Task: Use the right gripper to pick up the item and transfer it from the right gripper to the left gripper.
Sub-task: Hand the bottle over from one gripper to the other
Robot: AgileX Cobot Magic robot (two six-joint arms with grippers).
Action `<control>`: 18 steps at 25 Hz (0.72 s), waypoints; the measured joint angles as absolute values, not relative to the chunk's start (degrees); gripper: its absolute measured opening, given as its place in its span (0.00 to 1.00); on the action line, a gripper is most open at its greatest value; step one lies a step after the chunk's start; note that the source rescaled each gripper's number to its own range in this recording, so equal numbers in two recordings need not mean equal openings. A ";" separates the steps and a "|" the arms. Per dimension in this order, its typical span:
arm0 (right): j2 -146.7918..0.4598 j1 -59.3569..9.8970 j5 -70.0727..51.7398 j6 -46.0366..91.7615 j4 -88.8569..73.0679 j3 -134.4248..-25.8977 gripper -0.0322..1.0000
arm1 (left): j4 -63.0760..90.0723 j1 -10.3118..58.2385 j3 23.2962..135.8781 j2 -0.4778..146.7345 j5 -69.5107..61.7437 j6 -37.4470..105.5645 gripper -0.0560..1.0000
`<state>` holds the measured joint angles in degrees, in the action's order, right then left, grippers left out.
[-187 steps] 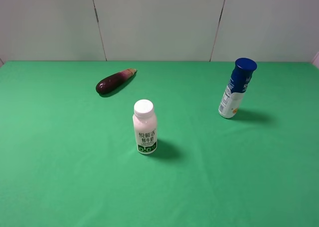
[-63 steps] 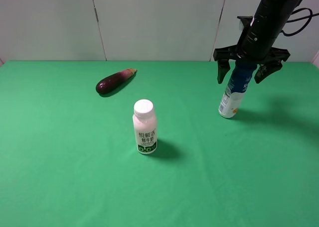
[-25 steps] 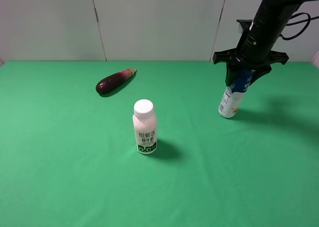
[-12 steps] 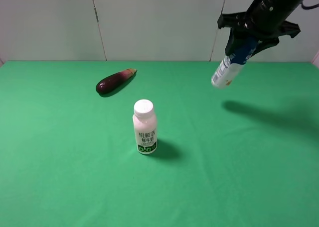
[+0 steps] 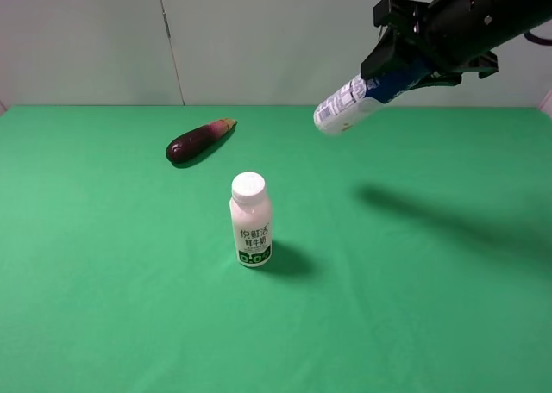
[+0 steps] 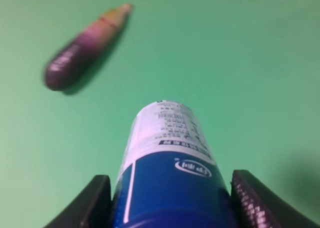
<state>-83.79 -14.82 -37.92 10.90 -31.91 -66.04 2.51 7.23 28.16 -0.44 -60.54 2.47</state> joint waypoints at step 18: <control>-83.13 -14.82 -36.61 52.54 -77.08 -55.86 0.03 | 2.51 7.23 28.16 -0.44 -60.54 2.47 0.73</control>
